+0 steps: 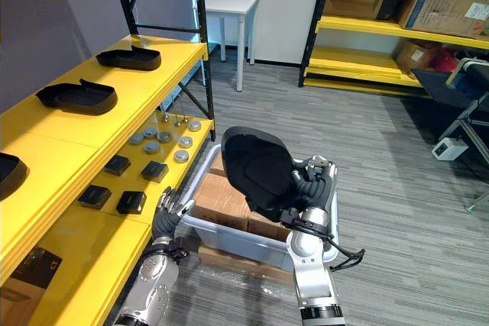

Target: Walk over and take plastic housings, then place them on the shelf

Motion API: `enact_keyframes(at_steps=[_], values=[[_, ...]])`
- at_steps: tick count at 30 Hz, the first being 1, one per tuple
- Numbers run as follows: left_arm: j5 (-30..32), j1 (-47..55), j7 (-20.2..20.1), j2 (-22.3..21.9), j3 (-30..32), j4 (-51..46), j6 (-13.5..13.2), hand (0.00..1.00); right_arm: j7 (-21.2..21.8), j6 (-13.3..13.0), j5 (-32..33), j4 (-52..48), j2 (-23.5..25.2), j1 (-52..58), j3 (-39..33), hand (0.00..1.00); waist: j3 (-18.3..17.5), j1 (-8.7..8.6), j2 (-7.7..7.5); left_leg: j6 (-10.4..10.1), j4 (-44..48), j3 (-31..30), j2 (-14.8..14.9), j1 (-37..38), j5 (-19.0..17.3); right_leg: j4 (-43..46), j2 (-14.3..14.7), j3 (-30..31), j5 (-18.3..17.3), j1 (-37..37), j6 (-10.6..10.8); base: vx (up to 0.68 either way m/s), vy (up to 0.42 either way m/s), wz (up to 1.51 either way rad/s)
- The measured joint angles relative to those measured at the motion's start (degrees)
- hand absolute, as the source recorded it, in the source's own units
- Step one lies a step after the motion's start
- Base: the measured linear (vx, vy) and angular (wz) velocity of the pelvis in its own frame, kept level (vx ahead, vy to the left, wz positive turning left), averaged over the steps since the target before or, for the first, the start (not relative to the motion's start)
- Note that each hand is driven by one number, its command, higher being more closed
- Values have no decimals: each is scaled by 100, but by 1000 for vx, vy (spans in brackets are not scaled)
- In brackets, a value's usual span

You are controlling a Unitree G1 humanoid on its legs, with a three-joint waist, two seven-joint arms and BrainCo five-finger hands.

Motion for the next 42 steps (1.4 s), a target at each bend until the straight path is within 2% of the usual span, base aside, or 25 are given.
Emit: enact_keyframes(at_steps=[4, 10, 15, 17, 18, 19, 21, 23, 24, 25, 26, 28, 29, 31, 34, 39, 40, 41, 42], values=[[102, 334, -490, 197, -545, -426, -23, 0, 125, -26, 21, 21, -1, -11, 69, 100, -22, 58, 36, 0, 11, -62, -7, -10, -1, 0, -5, -35, -5, 32, 5, -3, 2, 7], [79, 594, -1191, 525, -1025, -740, -21, 0, 398, -106, 53, 230, -21, -175, 319, 100, -73, 76, 114, 8, 13, -142, -11, -15, 5, 0, -12, -149, -49, 76, 7, -25, -2, 7], [-26, 618, -1465, 647, -1318, -874, -8, 0, 593, -109, 267, 440, -26, -309, 655, 100, -76, 73, 117, 12, 15, -145, -6, -15, 9, 0, -10, -159, -45, 73, -5, -4, -2, 1], [130, 597, -1284, 594, -1419, -873, -1, 0, 648, -111, 276, 466, 4, -327, 880, 100, -77, 71, 116, 11, 14, -150, -6, -15, 9, 0, -10, -166, -44, 70, -6, 0, 0, 0], [496, 549, -953, 486, -1420, -848, 0, 0, 694, -117, 276, 465, 10, -326, 1021, 100, -77, 68, 116, 11, 13, -152, -6, -17, 9, 0, -10, -169, -45, 69, -6, 0, 0, 0], [622, 511, -841, 409, -1415, -820, -1, 0, 706, -119, 277, 461, 18, -325, 1093, 100, -77, 67, 116, 10, 13, -153, -6, -17, 9, 0, -10, -170, -44, 69, -6, 0, 0, 0], [1064, 281, -294, 132, -1308, -597, 25, 0, 730, -198, 315, 428, 70, -308, 1299, 100, -78, 68, 115, 9, 13, -160, -6, -18, 10, 0, -10, -177, -45, 72, -7, 0, 0, 0], [1493, -16, 459, -72, -1186, -391, 105, 0, 674, -292, 465, 338, 174, -220, 1426, 100, -81, 57, 113, 8, 13, -159, -3, -17, 10, 0, -8, -176, -45, 73, -8, 0, 0, 0], [1634, -102, 674, -103, -1174, -330, 152, 0, 622, -302, 509, 289, 204, -175, 1437, 100, -83, 59, 112, 8, 13, -159, -2, -17, 9, 0, -8, -176, -45, 74, -8, 0, 0, 0], [1824, -246, 972, -132, -1155, -215, 214, 100, 498, -323, 526, 199, 269, -72, 1496, 100, -94, 47, 110, 5, 13, -155, 1, -14, 9, 0, -6, -172, -45, 74, -9, 0, 0, 0], [1944, -310, 1149, -138, -1148, -146, 261, 100, 436, -335, 536, 189, 279, -46, 1540, 100, -104, 36, 110, 4, 13, -150, 2, -11, 8, 0, -5, -168, -45, 74, -9, -11, -5, -3], [2129, -571, 1812, -202, -1114, 57, 528, 100, 219, -341, 777, 188, 276, -6, 1758, 100, -142, -11, 100, 1, 12, -125, 9, 3, 6, -1, 0, -148, -44, 75, -10, -13, -6, -5], [2131, -639, 1925, -218, -1083, 107, 564, 100, 179, -342, 798, 188, 276, -4, 1795, 100, -146, -15, 96, -1, 12, -114, 11, 12, 5, -1, 3, -139, -43, 76, -11, -19, -8, -9], [2184, -868, 2427, -229, -985, 216, 738, 100, 16, -358, 1029, 188, 271, -4, 2037, 100, -159, -50, 83, -13, 12, -52, 24, 51, -5, -3, 19, -69, -38, 84, -18, -13, -5, -13], [2224, -1043, 2798, -229, -781, 216, 845, 100, -33, -386, 1153, 83, 249, 31, 2271, 100, -192, -98, 39, -37, 22, 39, 42, 70, -24, -4, 41, 10, -28, 62, -32, -18, -10, -17], [2175, -1131, 2928, -228, -766, 210, 855, 100, -43, -575, 1165, -224, 229, 101, 2497, 100, -248, -112, -33, -56, 23, 64, 84, 71, -38, -4, 81, 26, -25, 46, -38, -8, -5, -3], [2106, -1160, 2913, -264, -793, 154, 855, 100, 12, -576, 1172, -197, 223, 122, 2757, 100, -249, -104, -36, -58, 23, 53, 94, 65, -40, -4, 89, 15, -26, 47, -42, -10, -2, 4], [2099, -1168, 2904, -306, -789, 63, 848, 100, 49, -576, 1172, -180, 224, 146, 2918, 0, -249, -102, -35, -58, 23, 33, 95, 56, -39, -3, 91, -2, -29, 49, -47, -10, 0, 7], [2100, -1168, 2897, -334, -792, -11, 841, 100, 69, -576, 1172, -173, 225, 163, 3024, 0, -249, -97, -36, -58, 24, 17, 96, 54, -39, -3, 92, -18, -33, 58, -53, -7, 7, 11]])
